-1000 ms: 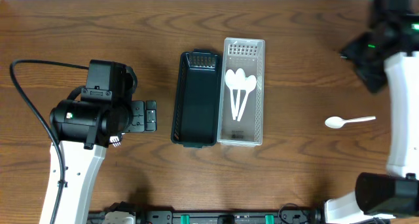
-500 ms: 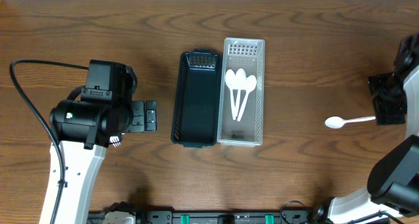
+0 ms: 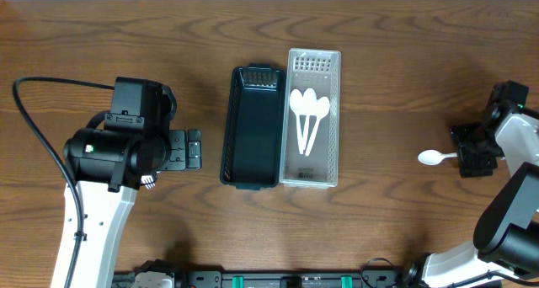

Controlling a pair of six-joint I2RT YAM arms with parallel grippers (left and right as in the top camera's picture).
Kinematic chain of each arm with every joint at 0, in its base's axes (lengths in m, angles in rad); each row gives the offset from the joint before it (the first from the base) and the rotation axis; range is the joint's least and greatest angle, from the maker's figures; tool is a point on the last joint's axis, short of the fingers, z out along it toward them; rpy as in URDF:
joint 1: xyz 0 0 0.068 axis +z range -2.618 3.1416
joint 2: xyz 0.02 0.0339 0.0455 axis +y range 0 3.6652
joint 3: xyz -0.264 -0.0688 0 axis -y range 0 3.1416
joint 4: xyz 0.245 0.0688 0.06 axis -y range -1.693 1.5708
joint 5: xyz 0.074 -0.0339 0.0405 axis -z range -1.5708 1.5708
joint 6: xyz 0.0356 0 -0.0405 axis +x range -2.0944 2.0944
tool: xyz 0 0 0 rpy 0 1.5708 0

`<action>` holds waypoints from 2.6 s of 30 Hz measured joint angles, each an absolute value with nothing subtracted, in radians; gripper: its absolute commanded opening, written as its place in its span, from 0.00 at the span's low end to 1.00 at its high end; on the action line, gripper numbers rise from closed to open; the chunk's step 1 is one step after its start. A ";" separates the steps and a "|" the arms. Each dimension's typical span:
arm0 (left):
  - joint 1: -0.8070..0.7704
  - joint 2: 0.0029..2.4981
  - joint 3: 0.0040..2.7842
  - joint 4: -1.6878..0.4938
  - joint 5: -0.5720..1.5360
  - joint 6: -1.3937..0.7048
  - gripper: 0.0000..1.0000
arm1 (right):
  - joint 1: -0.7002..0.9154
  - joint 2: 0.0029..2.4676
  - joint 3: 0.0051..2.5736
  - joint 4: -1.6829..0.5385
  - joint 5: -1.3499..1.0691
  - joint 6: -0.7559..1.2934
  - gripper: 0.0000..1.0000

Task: Pack container
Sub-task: 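Move the right gripper to the last white spoon and grasp it, then place the fourth spoon into the white basket and release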

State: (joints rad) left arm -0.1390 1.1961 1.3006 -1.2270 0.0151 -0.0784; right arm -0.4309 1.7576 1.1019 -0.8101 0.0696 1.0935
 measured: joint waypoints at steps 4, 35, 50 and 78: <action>-0.139 1.196 1.301 -1.227 0.015 -0.078 0.98 | -0.431 1.763 1.102 -0.789 0.065 1.092 0.76; -0.139 1.196 1.301 -1.227 0.015 -0.078 0.98 | -0.430 1.877 1.114 -0.792 0.012 1.000 0.13; -0.139 1.196 1.301 -1.227 0.015 -0.078 0.98 | -0.272 1.849 1.244 -0.900 -0.104 0.821 0.01; -0.139 1.196 1.301 -1.227 0.015 -0.078 0.98 | 0.487 1.995 1.720 -1.045 -0.075 0.602 0.27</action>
State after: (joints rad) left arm -0.1390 1.1961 1.3010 -1.2270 0.0151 -0.0784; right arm 0.4870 1.9949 1.7199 -1.0447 -0.0746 0.6022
